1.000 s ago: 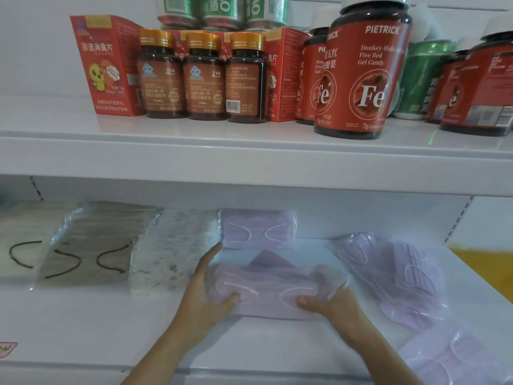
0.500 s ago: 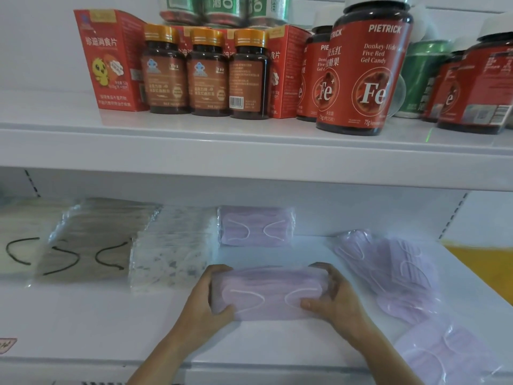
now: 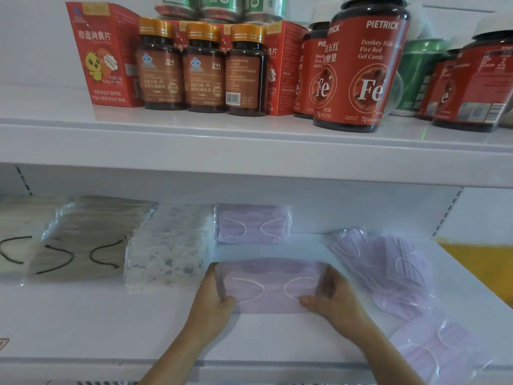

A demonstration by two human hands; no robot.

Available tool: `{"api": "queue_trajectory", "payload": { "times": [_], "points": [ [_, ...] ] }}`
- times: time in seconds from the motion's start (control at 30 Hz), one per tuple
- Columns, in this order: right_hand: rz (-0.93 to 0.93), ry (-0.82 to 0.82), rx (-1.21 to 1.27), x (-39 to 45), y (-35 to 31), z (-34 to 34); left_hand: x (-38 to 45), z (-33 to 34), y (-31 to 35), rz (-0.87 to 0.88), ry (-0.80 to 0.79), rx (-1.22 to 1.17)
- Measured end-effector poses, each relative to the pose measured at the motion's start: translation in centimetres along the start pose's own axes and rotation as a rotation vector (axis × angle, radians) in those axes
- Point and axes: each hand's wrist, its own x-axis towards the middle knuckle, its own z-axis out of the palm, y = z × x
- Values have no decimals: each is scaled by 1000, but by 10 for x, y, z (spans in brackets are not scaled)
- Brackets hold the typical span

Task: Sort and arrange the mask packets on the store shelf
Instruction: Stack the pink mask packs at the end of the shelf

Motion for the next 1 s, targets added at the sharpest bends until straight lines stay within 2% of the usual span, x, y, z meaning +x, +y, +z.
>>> {"api": "queue_trajectory", "payload": {
  "times": [0.3,0.7,0.9,1.0],
  "points": [
    [10,3,32,1,2,4,6,7,-3,-21,161,57],
    [-53,-28,-70,8,11,13,13,25,-3,-92,242,85],
    [-16,86,-21,36,29,11,19,27,-2,0,300,94],
    [-33,100,-65,55,30,12,9,30,-5,132,363,201]
  ]
}}
